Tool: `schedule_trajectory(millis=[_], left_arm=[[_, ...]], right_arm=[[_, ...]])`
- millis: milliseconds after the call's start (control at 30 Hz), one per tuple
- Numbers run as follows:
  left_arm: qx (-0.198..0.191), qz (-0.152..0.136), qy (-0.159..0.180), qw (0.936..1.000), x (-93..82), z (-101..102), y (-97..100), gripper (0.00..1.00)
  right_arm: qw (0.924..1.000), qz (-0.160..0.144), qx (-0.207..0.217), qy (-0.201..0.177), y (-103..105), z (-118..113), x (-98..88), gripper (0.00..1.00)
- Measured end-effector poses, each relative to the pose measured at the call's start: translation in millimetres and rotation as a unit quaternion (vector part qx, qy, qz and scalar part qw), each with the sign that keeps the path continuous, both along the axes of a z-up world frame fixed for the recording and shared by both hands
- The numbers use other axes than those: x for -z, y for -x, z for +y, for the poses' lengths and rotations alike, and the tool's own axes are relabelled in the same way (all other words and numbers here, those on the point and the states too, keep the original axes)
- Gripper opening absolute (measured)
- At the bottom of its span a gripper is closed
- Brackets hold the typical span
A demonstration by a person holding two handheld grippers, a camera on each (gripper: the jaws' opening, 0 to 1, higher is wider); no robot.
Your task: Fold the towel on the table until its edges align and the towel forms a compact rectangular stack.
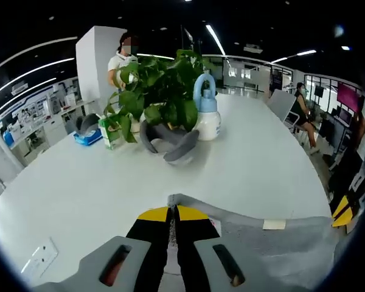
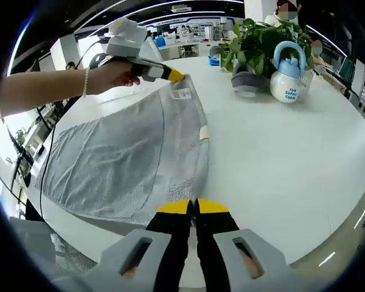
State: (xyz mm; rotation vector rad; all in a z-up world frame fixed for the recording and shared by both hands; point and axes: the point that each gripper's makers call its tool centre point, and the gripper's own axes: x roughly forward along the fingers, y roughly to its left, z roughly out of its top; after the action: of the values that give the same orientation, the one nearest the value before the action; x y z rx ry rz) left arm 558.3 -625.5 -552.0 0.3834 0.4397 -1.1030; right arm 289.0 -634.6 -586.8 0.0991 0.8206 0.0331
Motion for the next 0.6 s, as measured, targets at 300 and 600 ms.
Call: schedule_trajectory(millis=[300,600], left_arm=[[0.001,-0.024,0.011,0.9996,-31.9,-5.6,14.6,0.03],[-0.01,-0.035,0.025,0.999,-54.7,-8.1,23.5,0.03]], right_arm=[[0.9995,-0.021,-0.011,0.023,4.1,-4.9,-25.3,0.0],[0.9982,-0.058,0.008,0.01,6.0,-12.4,-56.2,0.0]])
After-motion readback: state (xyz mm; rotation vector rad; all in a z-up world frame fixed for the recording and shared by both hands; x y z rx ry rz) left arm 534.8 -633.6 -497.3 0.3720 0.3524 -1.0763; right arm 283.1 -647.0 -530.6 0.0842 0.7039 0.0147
